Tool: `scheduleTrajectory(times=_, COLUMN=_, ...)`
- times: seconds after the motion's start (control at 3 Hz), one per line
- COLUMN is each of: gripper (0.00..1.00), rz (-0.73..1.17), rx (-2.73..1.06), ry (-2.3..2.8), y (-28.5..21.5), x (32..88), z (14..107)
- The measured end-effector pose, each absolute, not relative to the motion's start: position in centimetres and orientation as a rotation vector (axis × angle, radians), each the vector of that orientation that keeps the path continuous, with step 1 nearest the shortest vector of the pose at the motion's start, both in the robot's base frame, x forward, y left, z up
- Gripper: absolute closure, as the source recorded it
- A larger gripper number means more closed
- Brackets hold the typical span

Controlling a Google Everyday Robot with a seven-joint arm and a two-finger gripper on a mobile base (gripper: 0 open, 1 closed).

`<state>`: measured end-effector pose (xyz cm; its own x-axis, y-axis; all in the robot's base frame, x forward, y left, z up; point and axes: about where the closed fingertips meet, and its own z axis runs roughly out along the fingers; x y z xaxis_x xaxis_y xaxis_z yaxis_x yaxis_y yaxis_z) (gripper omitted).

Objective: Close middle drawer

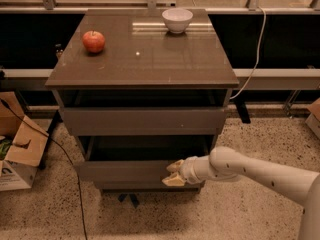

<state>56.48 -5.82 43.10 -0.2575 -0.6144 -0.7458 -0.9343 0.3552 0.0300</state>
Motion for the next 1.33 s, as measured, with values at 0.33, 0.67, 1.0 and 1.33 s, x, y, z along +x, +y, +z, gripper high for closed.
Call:
scheduleTrajectory(times=0.33, gripper=0.00, rz=0.630, rx=-1.338, ry=1.968, y=-5.8, x=57.1, z=43.4)
scheduleTrajectory(times=0.67, gripper=0.00, rz=0.618, rx=-1.327, ry=1.950, y=-5.2, x=57.7, z=43.1)
scheduleTrajectory(times=1.0, gripper=0.00, rz=0.589, rx=-1.316, ry=1.888, y=-3.9, x=59.8, z=43.2)
scheduleTrajectory(times=1.33, gripper=0.00, rz=0.584, rx=-1.315, ry=1.876, y=-3.7, x=60.2, z=43.3)
